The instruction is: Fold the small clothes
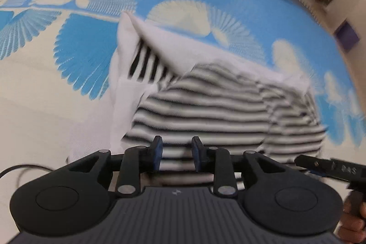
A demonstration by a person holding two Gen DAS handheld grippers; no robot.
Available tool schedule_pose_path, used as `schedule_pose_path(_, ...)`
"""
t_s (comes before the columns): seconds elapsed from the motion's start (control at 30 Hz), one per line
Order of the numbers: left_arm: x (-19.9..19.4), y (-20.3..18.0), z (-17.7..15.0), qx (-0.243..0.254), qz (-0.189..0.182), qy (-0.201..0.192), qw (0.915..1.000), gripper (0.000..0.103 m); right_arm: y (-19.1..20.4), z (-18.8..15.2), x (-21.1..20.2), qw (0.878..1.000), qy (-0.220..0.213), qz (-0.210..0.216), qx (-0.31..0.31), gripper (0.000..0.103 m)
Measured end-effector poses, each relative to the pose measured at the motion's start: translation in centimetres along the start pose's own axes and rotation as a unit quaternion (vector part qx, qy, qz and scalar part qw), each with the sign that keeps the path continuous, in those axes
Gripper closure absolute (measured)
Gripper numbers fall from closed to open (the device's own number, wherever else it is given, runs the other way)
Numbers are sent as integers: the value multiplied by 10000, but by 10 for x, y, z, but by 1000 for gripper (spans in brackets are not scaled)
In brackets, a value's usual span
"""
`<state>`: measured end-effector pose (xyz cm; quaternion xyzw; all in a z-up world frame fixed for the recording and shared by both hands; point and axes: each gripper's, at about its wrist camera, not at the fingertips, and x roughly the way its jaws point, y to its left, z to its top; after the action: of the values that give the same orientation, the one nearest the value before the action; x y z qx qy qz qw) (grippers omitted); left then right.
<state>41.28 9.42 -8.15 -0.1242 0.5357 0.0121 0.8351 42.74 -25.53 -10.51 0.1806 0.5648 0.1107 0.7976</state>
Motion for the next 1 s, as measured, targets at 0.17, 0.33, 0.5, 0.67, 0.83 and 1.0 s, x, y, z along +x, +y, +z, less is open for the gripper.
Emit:
schedule_pose_path(0.17, -39, -1, -23, 354, 319, -117, 9988, 75, -15, -18, -53, 9984, -304, -210, 423, 61)
schedule_pose_path(0.33, -147, -15, -44, 823, 287, -1246, 9884, 64, -3, -41, -180, 9855, -1673, -197, -186, 59)
schedule_pose_path(0.5, -241, -30, -115, 942, 57, -2191, 9711, 50, -19, -112, -265, 9575, -2807, 271, -612, 47)
schedule_pose_path(0.67, -273, -35, -208, 1384, -60, -2846, 9486, 46, -36, -195, -263, 9554, -2872, 285, -628, 36)
schedule_pose_path(0.83, -251, -22, -256, 1266, 291, -2287, 9648, 48, -45, -235, -253, 9629, -2670, -130, -363, 37)
schedule_pose_path(1.0, -252, -11, -259, 1058, 425, -2219, 9684, 48, -49, -265, -243, 9616, -2656, -508, -464, 37)
